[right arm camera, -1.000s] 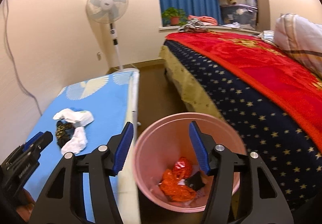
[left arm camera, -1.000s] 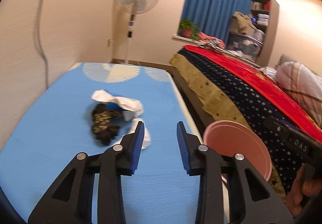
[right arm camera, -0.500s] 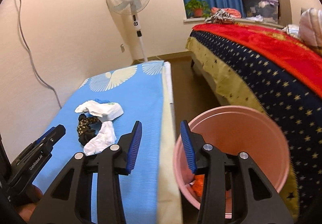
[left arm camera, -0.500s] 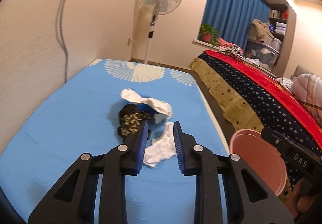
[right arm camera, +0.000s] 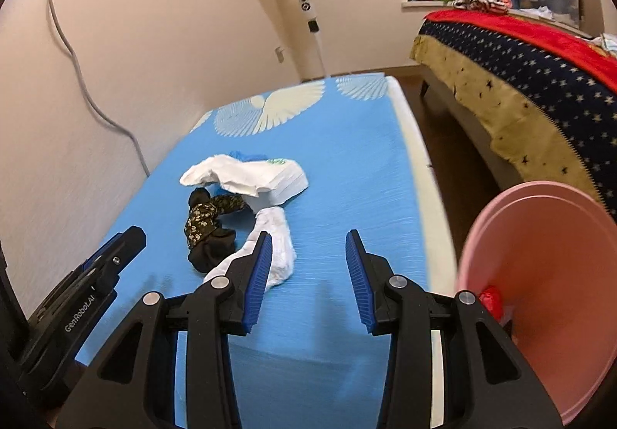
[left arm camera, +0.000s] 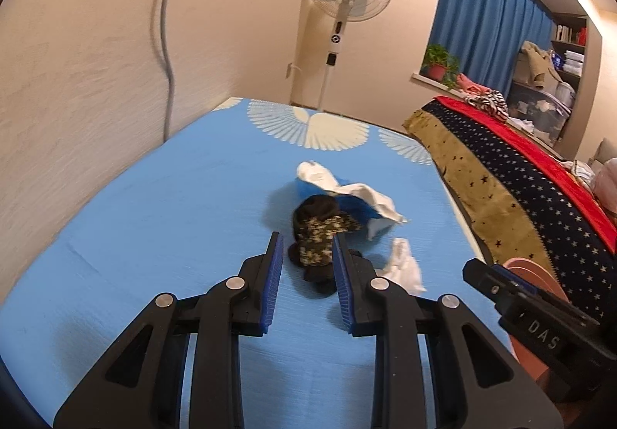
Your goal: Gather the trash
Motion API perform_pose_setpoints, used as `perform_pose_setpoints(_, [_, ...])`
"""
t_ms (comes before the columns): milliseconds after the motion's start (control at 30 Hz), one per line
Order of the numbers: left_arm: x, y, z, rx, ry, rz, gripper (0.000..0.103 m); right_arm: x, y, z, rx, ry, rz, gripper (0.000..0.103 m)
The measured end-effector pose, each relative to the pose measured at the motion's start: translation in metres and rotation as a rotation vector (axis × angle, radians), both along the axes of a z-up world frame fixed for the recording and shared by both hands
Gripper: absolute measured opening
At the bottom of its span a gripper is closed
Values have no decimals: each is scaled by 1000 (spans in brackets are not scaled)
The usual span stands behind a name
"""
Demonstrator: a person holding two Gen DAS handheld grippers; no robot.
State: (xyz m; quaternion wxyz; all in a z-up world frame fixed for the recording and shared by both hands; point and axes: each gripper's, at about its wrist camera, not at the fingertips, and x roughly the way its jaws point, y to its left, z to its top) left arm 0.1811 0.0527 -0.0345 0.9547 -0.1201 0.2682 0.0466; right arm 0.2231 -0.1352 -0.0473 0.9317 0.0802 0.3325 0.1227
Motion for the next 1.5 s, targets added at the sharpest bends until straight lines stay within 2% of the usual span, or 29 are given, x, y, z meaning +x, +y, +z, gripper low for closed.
perform_pose_setpoints(233, [18, 12, -12, -32, 40, 11, 26, 21, 11, -21, 18, 72, 22, 41])
perform_pose_setpoints(333, [27, 12, -15, -74, 39, -22, 27, 25, 14, -25, 14, 87, 36, 41])
perform_pose_setpoints(433, [35, 8, -18, -78, 49, -51, 35, 30, 19, -29, 2, 119, 58, 40])
perform_pose_setpoints(467, [39, 7, -19, -82, 52, -57, 37, 31, 20, -31, -1, 129, 64, 36])
perform_pose_setpoints(500, [41, 7, -19, -86, 52, -61, 38, 32, 21, -32, 1, 140, 70, 25])
perform_pose_setpoints(600, [49, 3, -22, -94, 78, -75, 38, 34, 20, -35, 13, 159, 77, 7])
perform_pose_setpoints(800, [60, 1, -30, -93, 146, -81, 38, 33, 19, -33, 21, 151, 71, 3])
perform_pose_setpoints(833, [60, 1, -30, -93, 145, -83, 36, 33, 19, -32, 18, 147, 71, 3])
perform_pose_setpoints(867, [59, 0, -30, -94, 145, -93, 27, 32, 19, -31, 14, 141, 71, 3])
perform_pose_setpoints(1100, [48, -1, -23, -75, 145, -96, 8, 18, 14, -20, -10, 99, 50, 2])
perform_pose_setpoints(1500, [9, -7, 2, -58, 102, -118, 2, -31, -14, 13, -53, 17, 8, 2])
